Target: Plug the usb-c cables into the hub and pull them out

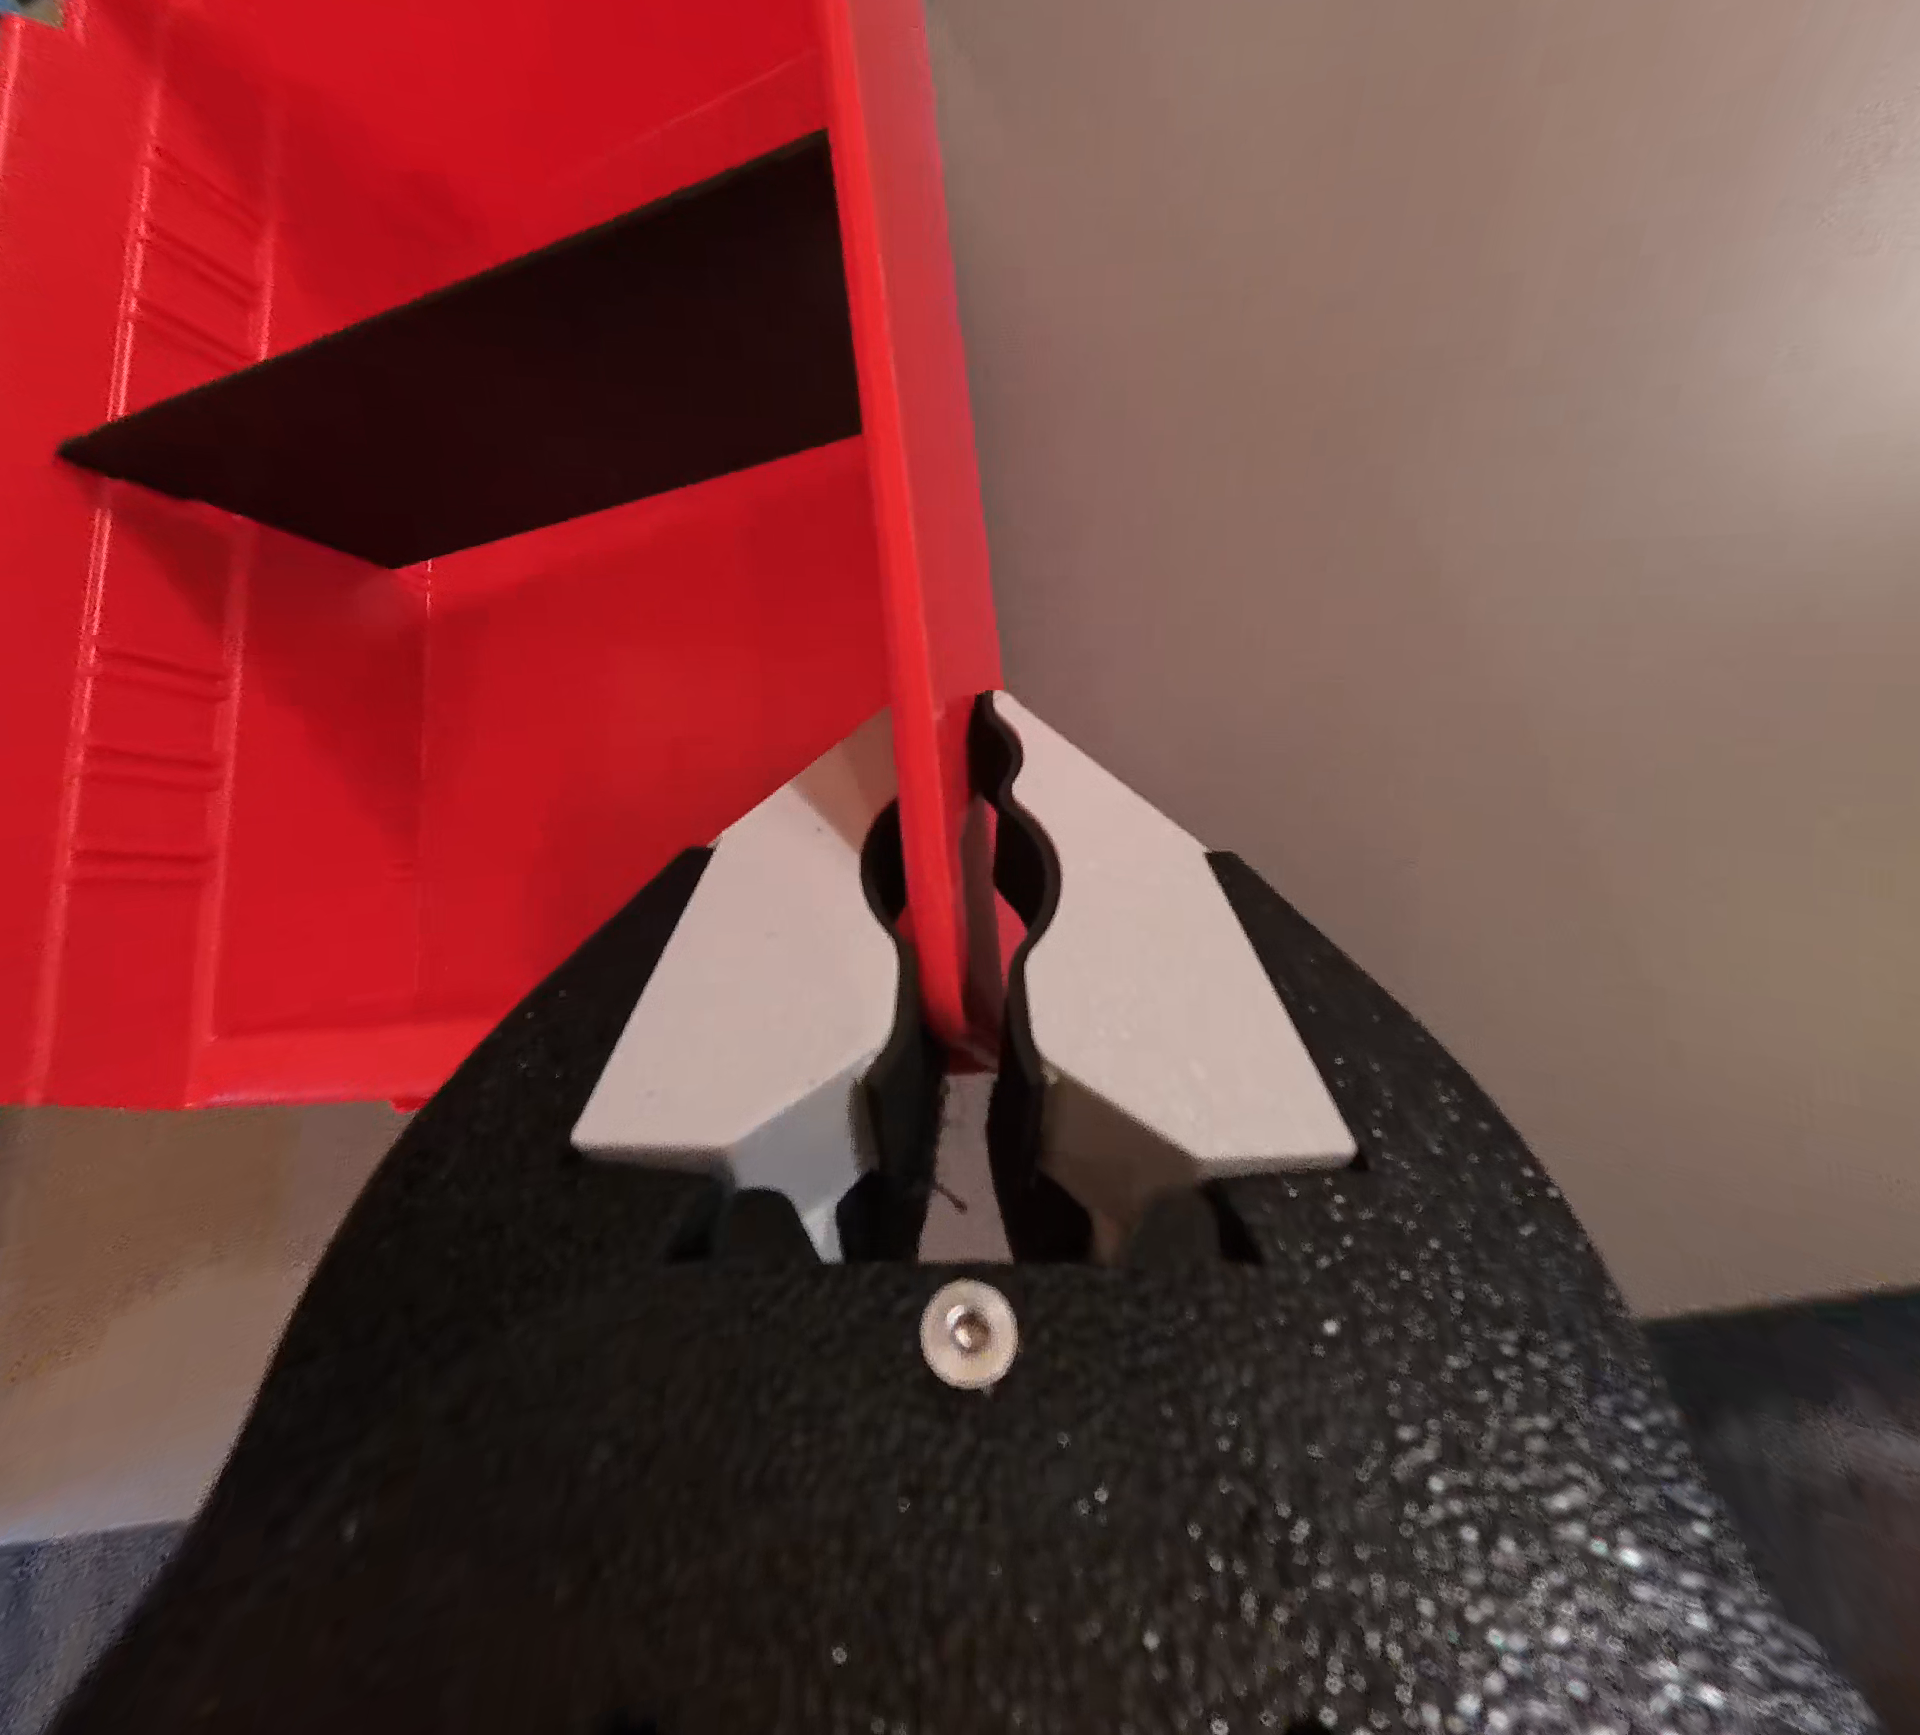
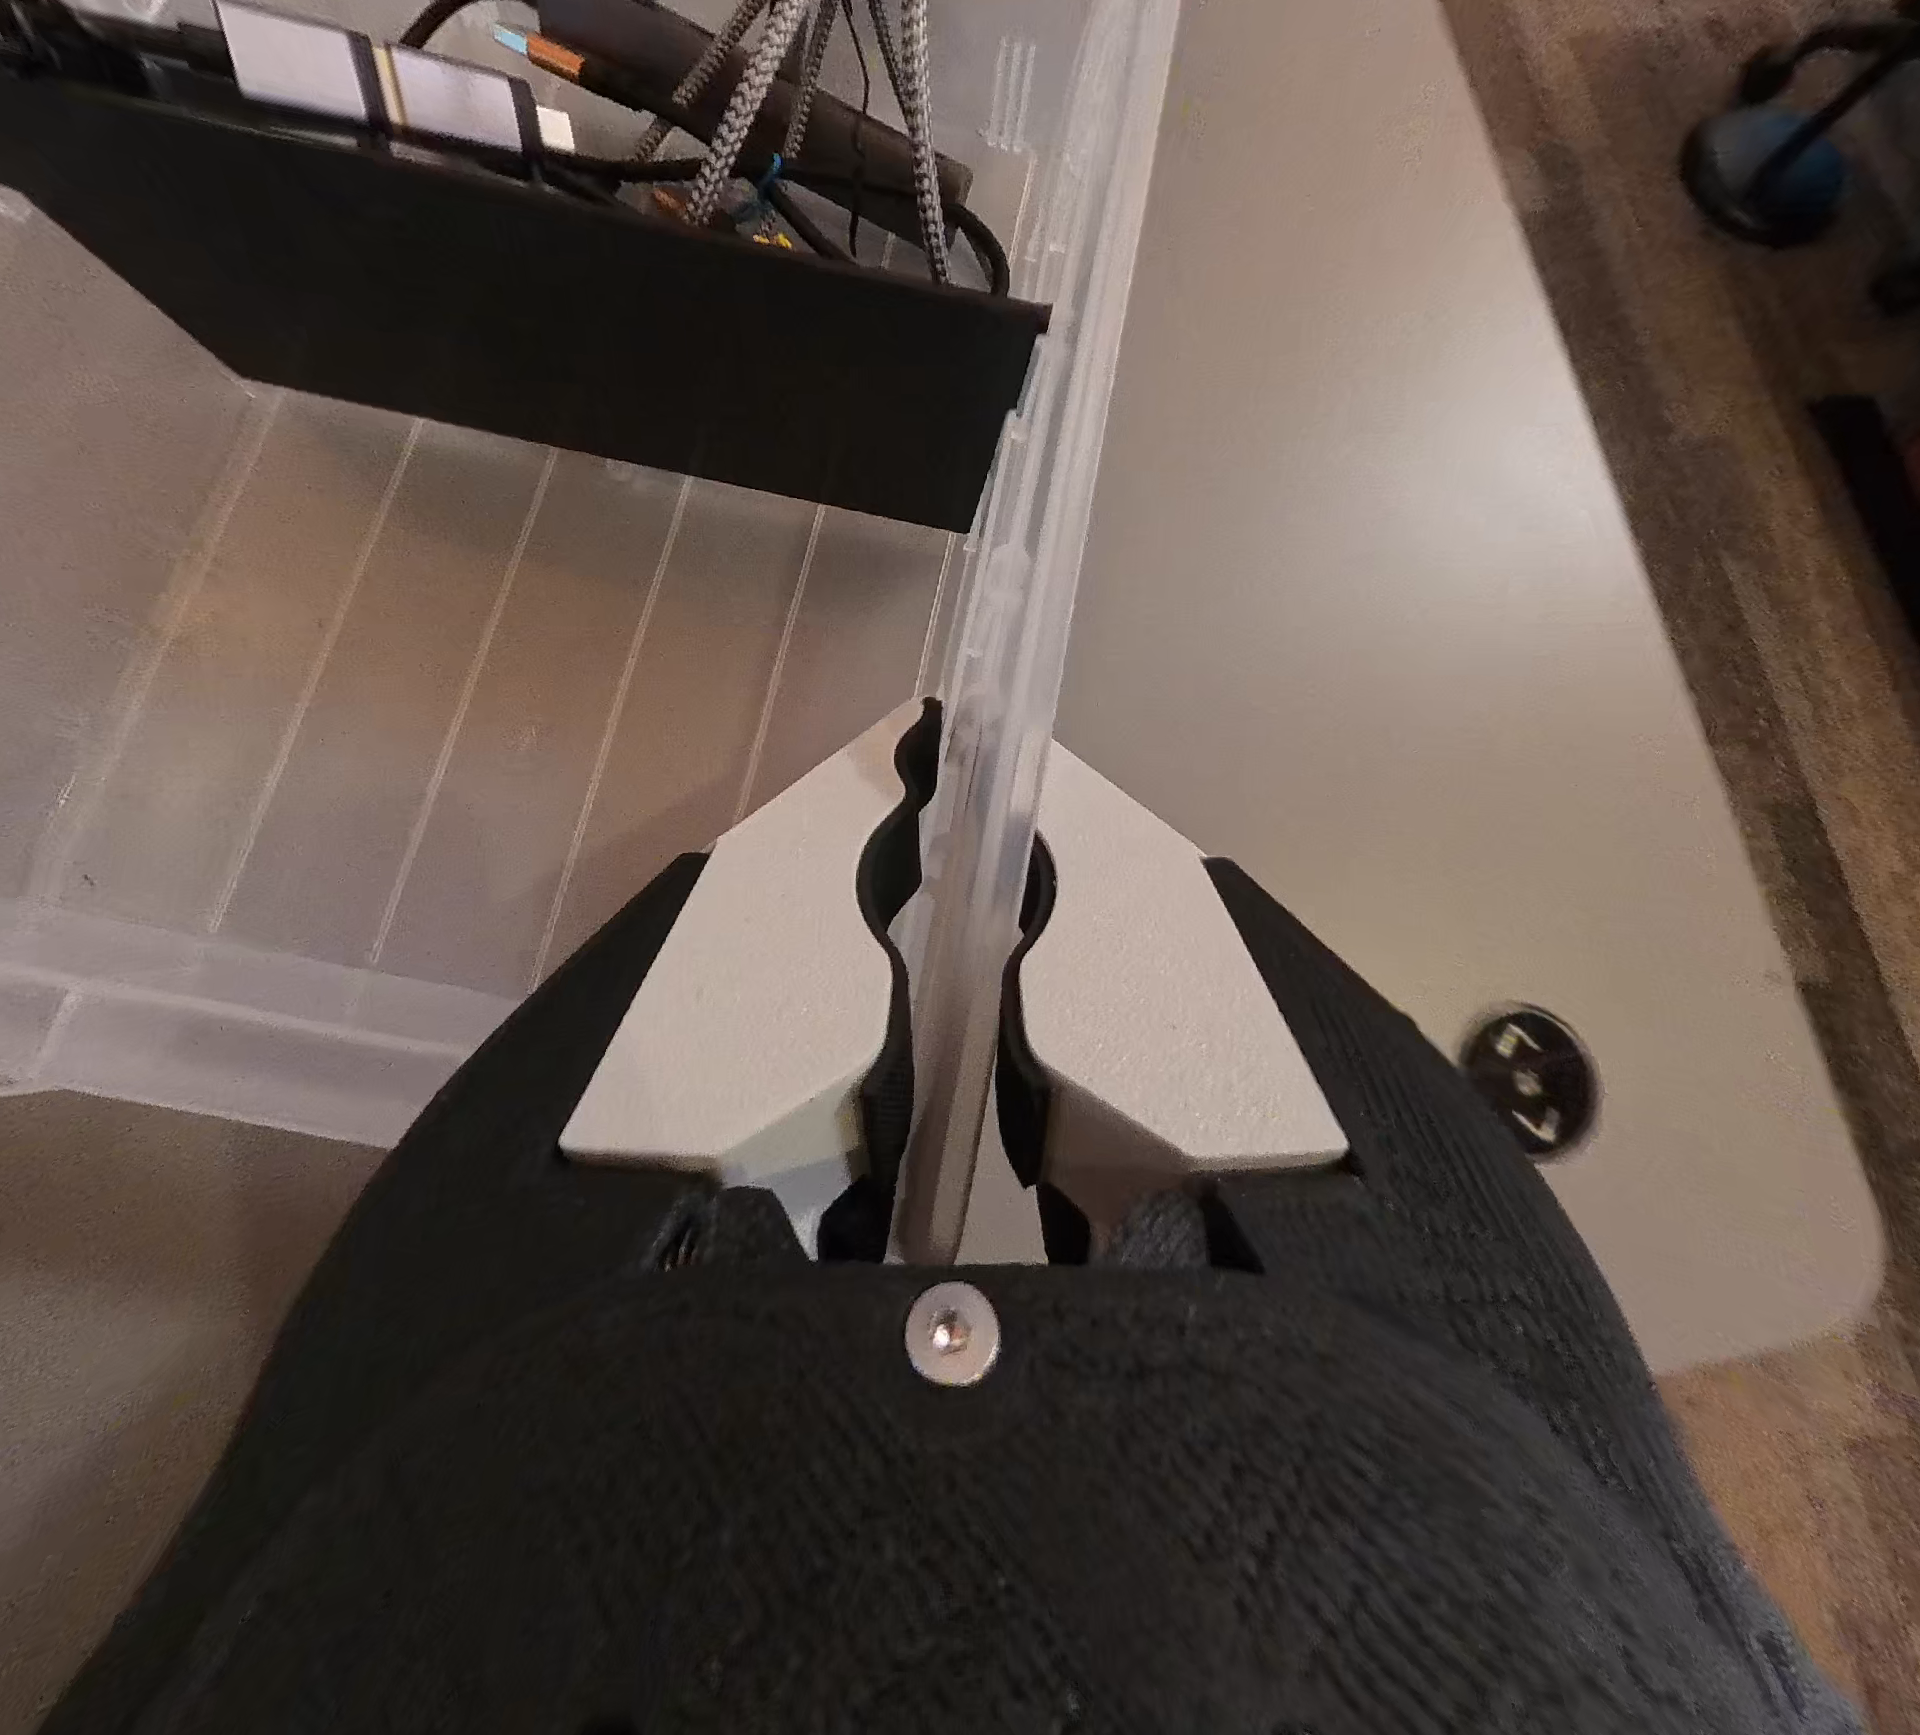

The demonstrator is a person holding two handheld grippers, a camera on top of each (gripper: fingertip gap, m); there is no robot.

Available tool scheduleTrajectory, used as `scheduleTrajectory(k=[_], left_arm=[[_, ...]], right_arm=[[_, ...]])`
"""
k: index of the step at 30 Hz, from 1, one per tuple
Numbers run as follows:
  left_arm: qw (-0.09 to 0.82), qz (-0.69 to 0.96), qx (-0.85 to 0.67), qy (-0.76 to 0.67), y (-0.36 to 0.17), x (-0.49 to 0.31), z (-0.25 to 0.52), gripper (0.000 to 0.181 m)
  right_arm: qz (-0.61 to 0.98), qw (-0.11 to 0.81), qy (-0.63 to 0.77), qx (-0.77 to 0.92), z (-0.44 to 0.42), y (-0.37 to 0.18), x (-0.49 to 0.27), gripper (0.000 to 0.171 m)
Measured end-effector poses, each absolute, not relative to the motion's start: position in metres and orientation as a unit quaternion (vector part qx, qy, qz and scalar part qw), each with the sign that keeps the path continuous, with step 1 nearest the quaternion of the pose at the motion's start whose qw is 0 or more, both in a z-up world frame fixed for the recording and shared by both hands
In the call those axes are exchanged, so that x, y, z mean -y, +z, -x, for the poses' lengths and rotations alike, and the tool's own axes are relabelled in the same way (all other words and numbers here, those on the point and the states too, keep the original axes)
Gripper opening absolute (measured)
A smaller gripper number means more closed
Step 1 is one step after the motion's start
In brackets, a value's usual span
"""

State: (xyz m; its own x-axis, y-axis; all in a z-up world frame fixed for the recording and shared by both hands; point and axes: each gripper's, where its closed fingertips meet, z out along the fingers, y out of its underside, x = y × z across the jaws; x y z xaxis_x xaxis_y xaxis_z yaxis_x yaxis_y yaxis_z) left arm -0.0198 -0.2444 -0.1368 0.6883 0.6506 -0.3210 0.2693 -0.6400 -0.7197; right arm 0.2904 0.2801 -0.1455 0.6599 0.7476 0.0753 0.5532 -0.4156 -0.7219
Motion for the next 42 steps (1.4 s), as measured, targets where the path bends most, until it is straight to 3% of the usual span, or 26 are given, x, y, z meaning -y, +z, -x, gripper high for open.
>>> scheduleTrajectory(k=[1,15,19,23,26,32,37,42], left_arm=[[0.332,0.856,0.261,0.299,-0.132,0.248,0.014,0.003],[0.421,0.778,0.237,0.403,-0.034,0.287,-0.035,0.004],[0.431,0.762,0.224,0.429,-0.009,0.290,-0.039,0.004],[0.455,0.758,0.194,0.427,0.011,0.270,-0.041,0.004],[0.492,0.763,0.150,0.391,0.025,0.232,-0.050,0.004],[0.538,0.807,-0.012,0.242,0.040,0.116,-0.111,0.004],[0.499,0.844,-0.143,0.139,0.002,0.010,-0.166,0.004],[0.434,0.872,-0.212,0.074,-0.058,-0.061,-0.207,0.005]], right_arm=[[0.825,0.372,0.139,0.402,-0.282,-0.145,-0.273,0.004],[0.659,0.385,0.281,0.582,-0.093,-0.138,-0.075,0.006],[0.591,0.365,0.388,0.606,-0.053,-0.127,0.010,0.035],[0.527,0.279,0.507,0.623,-0.048,-0.108,0.072,0.060],[0.514,0.293,0.568,0.572,-0.066,-0.075,0.050,0.063],[0.540,0.536,0.511,0.400,-0.170,0.011,-0.120,0.059],[0.567,0.637,0.438,0.283,-0.267,0.053,-0.219,0.055],[0.565,0.669,0.412,0.249,-0.302,0.057,-0.246,0.051]])
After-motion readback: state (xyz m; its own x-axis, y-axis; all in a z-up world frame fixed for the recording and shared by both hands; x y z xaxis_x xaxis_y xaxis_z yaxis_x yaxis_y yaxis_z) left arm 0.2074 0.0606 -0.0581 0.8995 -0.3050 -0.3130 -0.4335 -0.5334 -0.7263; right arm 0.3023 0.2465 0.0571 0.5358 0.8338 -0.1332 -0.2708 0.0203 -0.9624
